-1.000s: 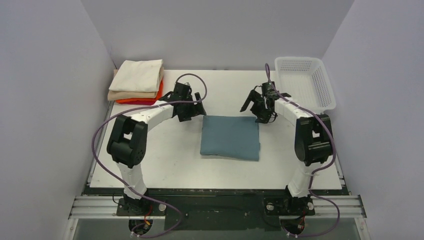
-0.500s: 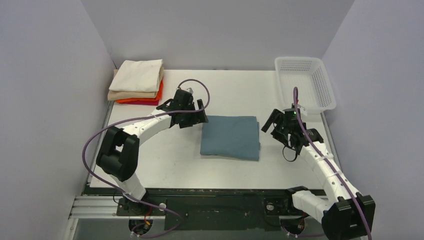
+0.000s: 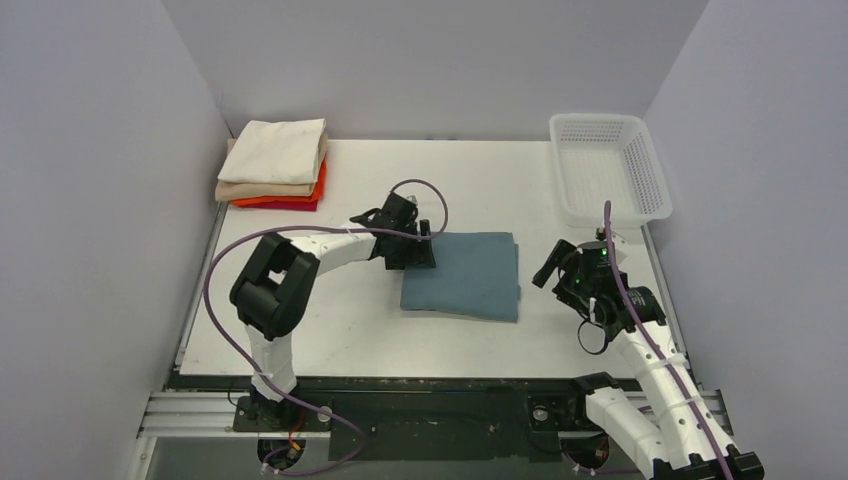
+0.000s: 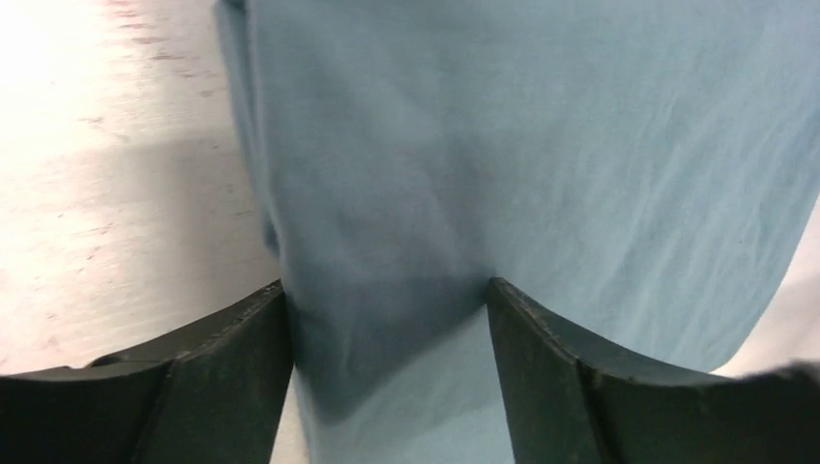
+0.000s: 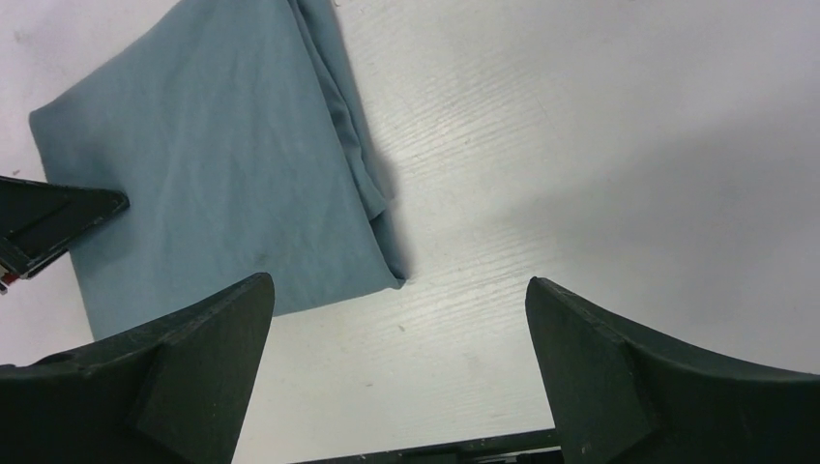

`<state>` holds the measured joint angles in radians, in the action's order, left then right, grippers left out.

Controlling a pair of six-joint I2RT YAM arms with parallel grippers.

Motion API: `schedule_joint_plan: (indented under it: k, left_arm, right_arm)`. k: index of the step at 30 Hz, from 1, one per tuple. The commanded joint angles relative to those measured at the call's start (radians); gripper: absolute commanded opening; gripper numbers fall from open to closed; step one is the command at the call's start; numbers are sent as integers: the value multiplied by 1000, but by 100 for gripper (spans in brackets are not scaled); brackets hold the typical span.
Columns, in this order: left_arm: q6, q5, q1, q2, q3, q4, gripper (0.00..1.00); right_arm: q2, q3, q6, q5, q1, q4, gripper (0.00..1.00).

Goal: Fold and stack the t-shirts
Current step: Put the neatly folded tshirt into the corner of the board with the left arm

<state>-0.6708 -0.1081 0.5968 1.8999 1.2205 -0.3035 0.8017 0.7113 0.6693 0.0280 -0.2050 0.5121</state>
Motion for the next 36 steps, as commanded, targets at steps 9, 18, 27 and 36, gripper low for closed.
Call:
schedule_joint_plan:
  k: [9, 18, 27, 36]
  left_arm:
    - [-57, 228, 174, 172, 71, -113, 37]
    - [59, 667, 202, 215, 310, -336, 0]
    - [619, 914, 56, 87, 363, -68, 0]
    - [1067, 767, -226, -6, 429, 180, 0]
  right_arm:
    - [-1, -34, -50, 92, 7, 60, 99]
    - [21, -30, -142, 145, 26, 53, 99]
    - [63, -12, -217, 174, 29, 12, 99]
    - [132, 4, -235, 166, 32, -11, 98]
